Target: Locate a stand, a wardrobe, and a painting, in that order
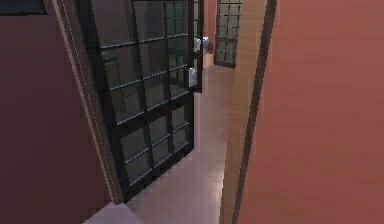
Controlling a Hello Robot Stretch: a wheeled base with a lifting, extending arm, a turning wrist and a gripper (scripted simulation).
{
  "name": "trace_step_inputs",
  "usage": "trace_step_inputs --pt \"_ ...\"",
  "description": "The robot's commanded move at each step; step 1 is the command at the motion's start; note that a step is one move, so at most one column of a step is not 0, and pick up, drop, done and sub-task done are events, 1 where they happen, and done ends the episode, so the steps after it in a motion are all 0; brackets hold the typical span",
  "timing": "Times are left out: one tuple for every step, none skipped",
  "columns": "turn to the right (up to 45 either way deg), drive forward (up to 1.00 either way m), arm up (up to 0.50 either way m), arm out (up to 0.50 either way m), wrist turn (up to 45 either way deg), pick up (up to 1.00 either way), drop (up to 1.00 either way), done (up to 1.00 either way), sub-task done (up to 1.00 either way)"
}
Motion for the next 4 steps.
trace_step_inputs --pt "-3.0 0.0 0.0 0.0 0.0 0.0 0.0 0.0 0.0" --pt "0.0 0.4 0.0 0.0 0.0 0.0 0.0 0.0 0.0" --pt "15.0 0.0 0.0 0.0 0.0 0.0 0.0 0.0 0.0" --pt "0.0 1.0 0.0 0.0 0.0 0.0 0.0 0.0 0.0"
